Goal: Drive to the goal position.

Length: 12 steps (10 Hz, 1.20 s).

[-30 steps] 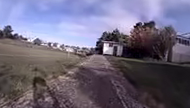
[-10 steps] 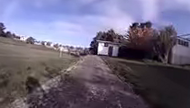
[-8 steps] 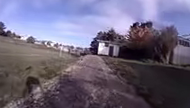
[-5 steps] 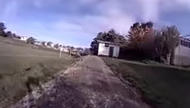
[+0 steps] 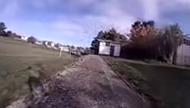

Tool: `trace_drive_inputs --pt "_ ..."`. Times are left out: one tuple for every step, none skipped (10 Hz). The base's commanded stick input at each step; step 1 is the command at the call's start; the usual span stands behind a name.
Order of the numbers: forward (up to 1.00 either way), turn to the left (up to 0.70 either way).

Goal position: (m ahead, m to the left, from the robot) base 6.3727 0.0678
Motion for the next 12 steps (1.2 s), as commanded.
trace_drive_inputs --pt "0.70 -0.07" --pt "0.70 -0.14" --pt "0.70 -0.14" --pt "0.70 -0.14" --pt "0.70 -0.14" --pt "0.70 -0.14" --pt "0.70 -0.14" --pt "0.70 -0.14" --pt "0.70 -0.14" --pt "0.70 -0.14" --pt "0.70 -0.14" --pt "0.70 -0.14"
